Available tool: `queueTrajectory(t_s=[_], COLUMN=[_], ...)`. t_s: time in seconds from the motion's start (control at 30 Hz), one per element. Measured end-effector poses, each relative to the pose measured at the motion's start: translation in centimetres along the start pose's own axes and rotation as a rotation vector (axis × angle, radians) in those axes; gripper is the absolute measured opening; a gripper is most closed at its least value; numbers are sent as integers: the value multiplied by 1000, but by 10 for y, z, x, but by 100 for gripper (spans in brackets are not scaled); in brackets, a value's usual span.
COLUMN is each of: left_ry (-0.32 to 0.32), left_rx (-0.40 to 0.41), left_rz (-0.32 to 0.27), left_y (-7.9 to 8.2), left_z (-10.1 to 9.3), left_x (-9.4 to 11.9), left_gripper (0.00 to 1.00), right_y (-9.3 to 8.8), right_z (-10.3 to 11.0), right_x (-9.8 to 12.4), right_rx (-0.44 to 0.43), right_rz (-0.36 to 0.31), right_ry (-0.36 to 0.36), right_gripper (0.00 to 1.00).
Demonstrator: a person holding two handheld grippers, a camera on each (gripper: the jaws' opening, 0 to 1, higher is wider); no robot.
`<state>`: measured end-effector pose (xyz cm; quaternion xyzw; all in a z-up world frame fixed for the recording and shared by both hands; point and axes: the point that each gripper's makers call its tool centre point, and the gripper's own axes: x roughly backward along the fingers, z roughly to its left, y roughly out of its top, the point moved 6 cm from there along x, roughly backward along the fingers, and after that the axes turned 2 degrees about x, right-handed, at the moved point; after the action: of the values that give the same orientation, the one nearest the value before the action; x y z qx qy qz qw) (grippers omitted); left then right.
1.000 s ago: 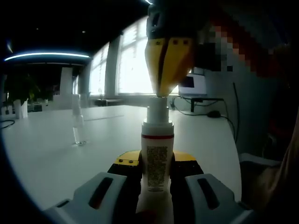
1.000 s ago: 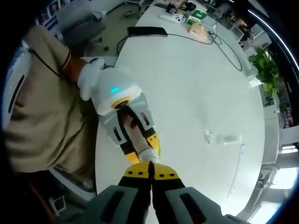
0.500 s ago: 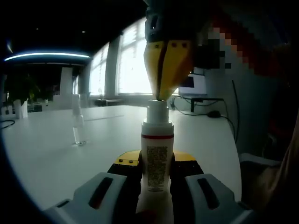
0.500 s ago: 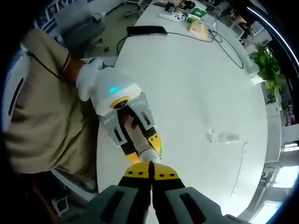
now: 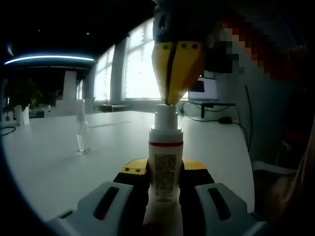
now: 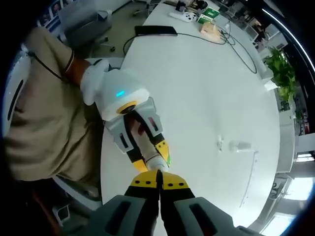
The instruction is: Clamp pump bottle remove cover press pump head put on cover
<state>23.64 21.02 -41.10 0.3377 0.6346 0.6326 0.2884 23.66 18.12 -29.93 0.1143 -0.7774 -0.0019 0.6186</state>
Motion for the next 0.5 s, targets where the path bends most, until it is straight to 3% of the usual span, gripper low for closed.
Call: queueTrajectory(t_s=[0.5], left_ry=[1], left_rx=[2], left_rz=[1], left_y=[-1], left_z=[0], left_x=[0], left_gripper=[14], right_y=[-2], right_z=[-2], right_x=[3], right_rx=[-3], right_rz=[-32], right_ry=[3], right_gripper=[0])
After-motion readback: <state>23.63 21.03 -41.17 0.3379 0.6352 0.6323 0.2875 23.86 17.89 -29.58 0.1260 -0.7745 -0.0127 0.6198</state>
